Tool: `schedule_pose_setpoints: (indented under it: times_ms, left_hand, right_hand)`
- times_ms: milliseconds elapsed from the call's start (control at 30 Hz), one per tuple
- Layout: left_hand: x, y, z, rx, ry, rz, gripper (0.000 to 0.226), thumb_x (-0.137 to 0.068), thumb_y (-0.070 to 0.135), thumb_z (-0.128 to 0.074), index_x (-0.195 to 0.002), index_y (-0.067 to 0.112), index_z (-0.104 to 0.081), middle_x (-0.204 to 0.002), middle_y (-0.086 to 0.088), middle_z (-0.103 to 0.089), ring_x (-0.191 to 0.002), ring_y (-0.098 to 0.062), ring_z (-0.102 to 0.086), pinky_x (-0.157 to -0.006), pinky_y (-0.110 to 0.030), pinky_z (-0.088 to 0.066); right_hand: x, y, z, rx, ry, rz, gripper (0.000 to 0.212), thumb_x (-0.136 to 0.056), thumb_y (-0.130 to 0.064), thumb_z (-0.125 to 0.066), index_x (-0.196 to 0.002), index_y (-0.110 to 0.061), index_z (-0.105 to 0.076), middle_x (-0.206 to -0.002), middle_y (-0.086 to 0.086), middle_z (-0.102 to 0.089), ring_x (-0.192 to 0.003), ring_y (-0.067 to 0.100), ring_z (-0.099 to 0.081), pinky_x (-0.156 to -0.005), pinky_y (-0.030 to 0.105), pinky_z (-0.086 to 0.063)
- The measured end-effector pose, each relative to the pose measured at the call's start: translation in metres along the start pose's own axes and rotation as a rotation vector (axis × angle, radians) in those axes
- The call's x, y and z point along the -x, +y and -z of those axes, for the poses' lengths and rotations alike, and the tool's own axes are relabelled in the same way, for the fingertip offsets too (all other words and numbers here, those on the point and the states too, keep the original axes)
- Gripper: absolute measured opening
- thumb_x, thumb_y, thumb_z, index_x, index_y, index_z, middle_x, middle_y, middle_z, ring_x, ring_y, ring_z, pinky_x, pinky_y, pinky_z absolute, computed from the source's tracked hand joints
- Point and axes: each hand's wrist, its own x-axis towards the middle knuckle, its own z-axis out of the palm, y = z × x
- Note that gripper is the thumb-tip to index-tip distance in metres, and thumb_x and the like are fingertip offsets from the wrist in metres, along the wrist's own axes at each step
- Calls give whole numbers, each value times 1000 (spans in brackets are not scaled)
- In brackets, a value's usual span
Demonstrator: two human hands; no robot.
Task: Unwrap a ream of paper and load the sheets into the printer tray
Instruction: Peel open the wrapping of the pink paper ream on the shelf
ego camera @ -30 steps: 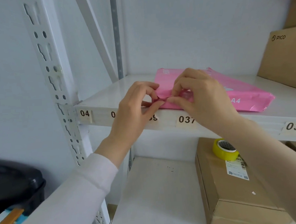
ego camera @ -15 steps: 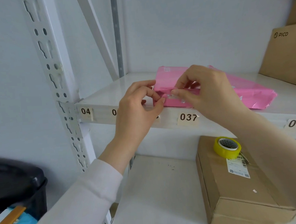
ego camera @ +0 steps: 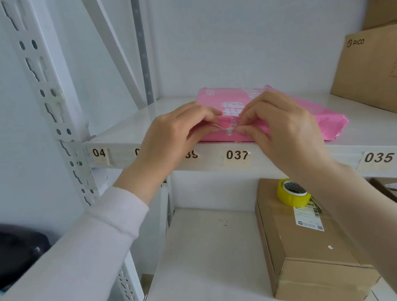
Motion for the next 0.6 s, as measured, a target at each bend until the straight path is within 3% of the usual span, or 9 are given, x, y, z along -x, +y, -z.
schedule_pose_setpoints:
  times_ms: [133, 300, 400, 600]
  left_hand:
    - [-8, 2, 4, -3, -1, 36, 29, -81, 32, -61, -85, 5, -70, -90, 8, -70, -86, 2, -60, -71, -10, -48]
    - [-12, 0, 8, -2, -29, 80, 29, -81, 36, -58, -86, 10, -68, -85, 6, -73, -79, -7, -65, -70, -34, -52]
    - [-14, 0, 9, -3, -40, 87, 26, -80, 37, -58, -84, 13, -67, -80, 9, -70, -77, -9, -64, -68, -34, -50]
    - [-13, 1, 6, 24, -6, 142, 25, -80, 35, -57, -82, 12, -66, -74, -2, -73, -73, -13, -64, -67, -34, -49]
  right_hand:
    - [-5, 0, -1, 0, -43, 6, 34, -77, -37, -50, -74, -7, -64, -84, 8, -65, -78, 30, -60, -54, 37, -49]
    - [-6, 2, -3, -21, -74, -15, 27, -78, -31, -56, -76, -5, -63, -87, 12, -62, -81, 32, -58, -60, 40, -48]
    - [-6, 3, -4, -30, -94, -25, 20, -77, -24, -58, -77, -4, -62, -88, 13, -61, -82, 33, -56, -63, 41, -46]
    - [-4, 2, -6, -34, -74, -25, 21, -78, -25, -56, -78, -4, -60, -87, 15, -60, -81, 35, -55, -65, 46, -47]
